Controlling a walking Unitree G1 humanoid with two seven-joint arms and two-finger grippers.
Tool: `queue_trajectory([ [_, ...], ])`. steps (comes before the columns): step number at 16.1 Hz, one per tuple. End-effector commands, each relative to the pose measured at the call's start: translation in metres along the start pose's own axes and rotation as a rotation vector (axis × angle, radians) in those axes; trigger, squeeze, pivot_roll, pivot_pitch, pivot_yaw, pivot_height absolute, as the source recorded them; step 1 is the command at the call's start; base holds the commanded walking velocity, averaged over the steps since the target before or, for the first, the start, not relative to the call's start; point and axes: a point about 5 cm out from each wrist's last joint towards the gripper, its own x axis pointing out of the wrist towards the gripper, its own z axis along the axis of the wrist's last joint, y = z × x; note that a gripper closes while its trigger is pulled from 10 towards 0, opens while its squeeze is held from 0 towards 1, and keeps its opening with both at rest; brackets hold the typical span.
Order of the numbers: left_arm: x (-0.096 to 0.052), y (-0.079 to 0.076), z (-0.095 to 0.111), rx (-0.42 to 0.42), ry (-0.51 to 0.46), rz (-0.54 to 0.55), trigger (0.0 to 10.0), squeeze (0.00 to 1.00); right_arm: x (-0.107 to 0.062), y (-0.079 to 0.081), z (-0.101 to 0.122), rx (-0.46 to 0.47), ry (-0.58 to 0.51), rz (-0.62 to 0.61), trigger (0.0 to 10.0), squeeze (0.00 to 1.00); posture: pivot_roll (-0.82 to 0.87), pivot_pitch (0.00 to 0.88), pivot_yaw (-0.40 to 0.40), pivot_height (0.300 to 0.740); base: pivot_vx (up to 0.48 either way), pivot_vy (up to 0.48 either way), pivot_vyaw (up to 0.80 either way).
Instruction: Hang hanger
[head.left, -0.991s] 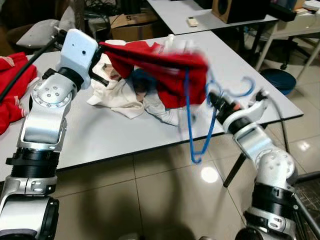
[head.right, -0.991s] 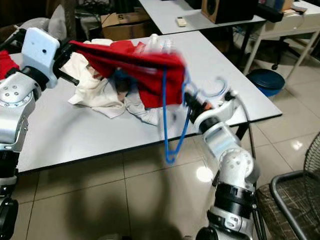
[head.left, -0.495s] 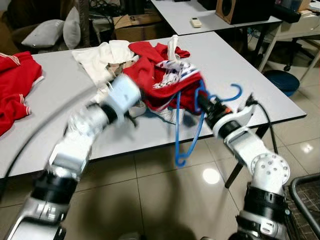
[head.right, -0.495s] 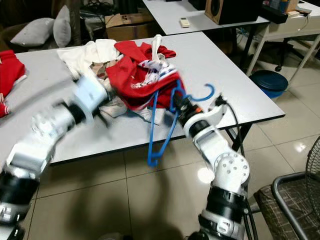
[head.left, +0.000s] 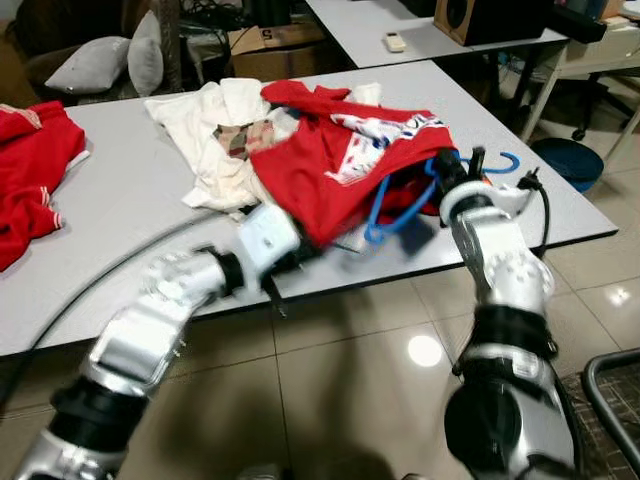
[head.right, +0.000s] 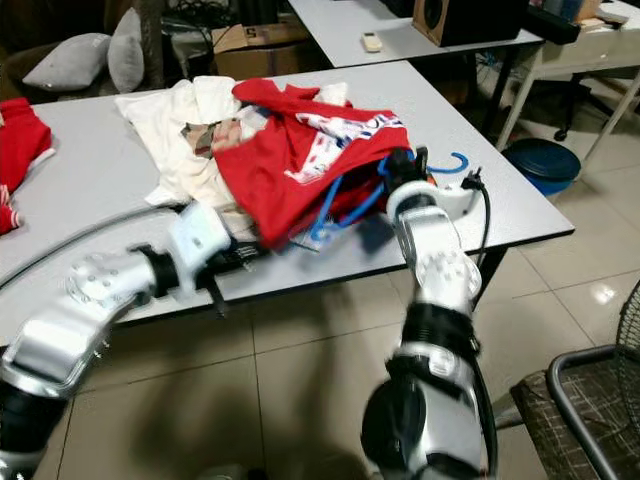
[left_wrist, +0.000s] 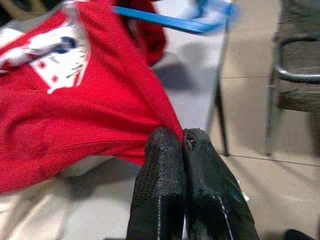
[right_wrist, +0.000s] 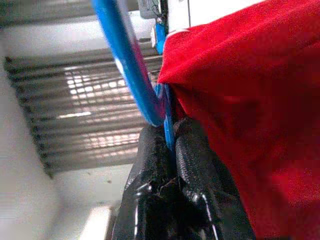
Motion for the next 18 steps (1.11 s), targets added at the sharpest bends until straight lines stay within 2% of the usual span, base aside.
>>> queue_trajectory([
  [1, 0.008, -0.012, 0.002, -0.012, -0.01, -0.04, 0.0, 0.0, 0.009, 0.018, -0.016, 0.045, 0.006, 0.047, 10.0, 0.0, 0.02, 0.0, 0.046, 0.74, 0.0, 0.0, 0.0],
  [2, 0.016, -0.017, 0.015, -0.059, -0.085, -0.04, 0.0, 0.0, 0.013, 0.021, -0.024, 0.033, 0.011, 0.042, 10.0, 0.0, 0.02, 0.0, 0.041, 0.74, 0.0, 0.0, 0.0],
  [3, 0.018, -0.017, 0.02, -0.08, -0.112, -0.033, 0.0, 0.0, 0.014, 0.021, -0.026, 0.012, 0.012, 0.037, 10.0, 0.0, 0.02, 0.0, 0.041, 0.74, 0.0, 0.0, 0.0],
  [6, 0.024, -0.007, 0.04, -0.157, -0.22, 0.04, 0.0, 0.0, 0.018, 0.016, -0.034, -0.066, 0.021, 0.011, 10.0, 0.0, 0.02, 0.0, 0.039, 0.74, 0.0, 0.0, 0.0],
  [7, 0.024, -0.006, 0.04, -0.155, -0.217, 0.048, 0.0, 0.0, 0.018, 0.016, -0.034, -0.068, 0.02, 0.012, 10.0, 0.0, 0.02, 0.0, 0.039, 0.74, 0.0, 0.0, 0.0],
  [9, 0.016, 0.003, 0.022, -0.114, -0.117, 0.093, 0.0, 0.0, 0.019, 0.018, -0.027, -0.055, -0.005, 0.025, 10.0, 0.0, 0.01, 0.0, 0.041, 0.74, 0.0, 0.0, 0.0],
  [13, 0.003, 0.012, 0.007, -0.089, -0.036, 0.121, 0.0, 0.0, 0.017, 0.013, -0.013, -0.051, -0.04, 0.021, 10.0, 0.0, 0.01, 0.0, 0.039, 0.74, 0.0, 0.0, 0.0],
  [15, -0.001, 0.02, 0.004, -0.083, -0.022, 0.167, 0.0, 0.0, 0.017, 0.011, -0.01, -0.065, -0.043, 0.023, 10.0, 0.0, 0.01, 0.0, 0.035, 0.74, 0.0, 0.0, 0.0],
  [18, -0.002, 0.027, 0.008, -0.098, -0.052, 0.204, 0.0, 0.0, 0.014, 0.006, -0.01, -0.107, -0.033, 0.014, 10.0, 0.0, 0.02, 0.0, 0.032, 0.74, 0.0, 0.0, 0.0],
])
